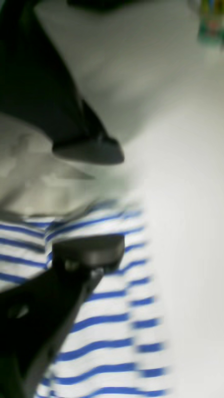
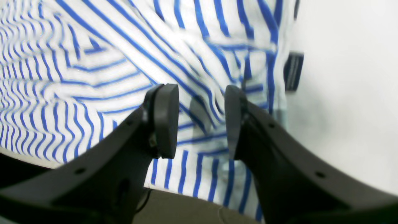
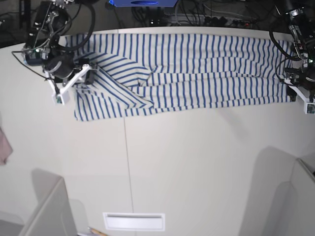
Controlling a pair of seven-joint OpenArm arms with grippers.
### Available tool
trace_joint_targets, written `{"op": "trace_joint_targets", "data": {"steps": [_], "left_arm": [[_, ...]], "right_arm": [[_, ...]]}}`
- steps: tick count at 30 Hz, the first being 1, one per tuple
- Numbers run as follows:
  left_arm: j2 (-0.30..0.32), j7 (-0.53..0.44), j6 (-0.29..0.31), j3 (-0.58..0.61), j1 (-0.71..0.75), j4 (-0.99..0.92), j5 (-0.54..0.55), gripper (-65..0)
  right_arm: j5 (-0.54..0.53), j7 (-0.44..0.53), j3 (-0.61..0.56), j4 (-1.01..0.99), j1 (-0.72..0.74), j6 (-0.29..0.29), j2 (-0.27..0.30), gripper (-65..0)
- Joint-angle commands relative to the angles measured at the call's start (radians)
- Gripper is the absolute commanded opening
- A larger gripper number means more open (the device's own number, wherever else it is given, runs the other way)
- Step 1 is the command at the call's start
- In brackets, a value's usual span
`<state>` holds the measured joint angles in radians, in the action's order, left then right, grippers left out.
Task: Fold the T-shirt properly
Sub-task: 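Release the shirt and reposition both grippers along the folded edge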
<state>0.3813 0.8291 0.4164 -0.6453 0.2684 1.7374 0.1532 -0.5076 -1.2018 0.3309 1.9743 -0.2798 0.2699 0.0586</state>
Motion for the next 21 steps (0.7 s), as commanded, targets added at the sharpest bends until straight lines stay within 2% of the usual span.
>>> {"op": "trace_joint_targets", "data": {"steps": [1, 2, 4, 6, 7, 8, 15, 21], "left_arm": [[-0.006, -0.012, 0.003, 0.003, 0.001, 0.034, 0.004, -23.7], [-0.02, -0.012, 0.003, 0.006, 0.016, 0.045, 0.004, -24.5], [-0.052, -0.012, 0.003, 0.009, 0.03, 0.043, 0.004, -33.1], [-0.086, -0.012, 0.003, 0.009, 0.033, 0.023, 0.004, -50.5], [-0.098, -0.015, 0.003, 0.008, 0.035, 0.006, 0.003, -62.0], [-0.107, -0.017, 0.003, 0.006, 0.032, -0.014, 0.0, -65.0], [-0.104, -0.021, 0.003, 0.009, -0.045, -0.248, -0.007, -65.0], [-0.103, -0.021, 0.003, 0.009, -0.177, -0.37, -0.008, -65.0]], "right_arm": [[-0.016, 0.017, -0.022, 0.006, 0.021, 0.001, 0.011, -42.9], [-0.016, 0.018, -0.045, -0.005, 0.029, 0.001, 0.024, -43.5], [-0.016, 0.04, -0.091, -0.031, 0.038, 0.001, 0.03, -51.8], [-0.016, 0.072, -0.121, -0.068, 0.04, 0.001, 0.034, -65.0], [-0.016, 0.087, -0.132, -0.092, 0.041, 0.001, 0.042, -65.0], [-0.016, 0.101, -0.141, -0.125, 0.043, 0.001, 0.045, -65.0], [-0.016, 0.178, -0.145, -0.338, 0.086, 0.001, 0.073, -65.0], [-0.016, 0.195, -0.145, -0.504, 0.221, 0.001, 0.08, -65.0]]}}
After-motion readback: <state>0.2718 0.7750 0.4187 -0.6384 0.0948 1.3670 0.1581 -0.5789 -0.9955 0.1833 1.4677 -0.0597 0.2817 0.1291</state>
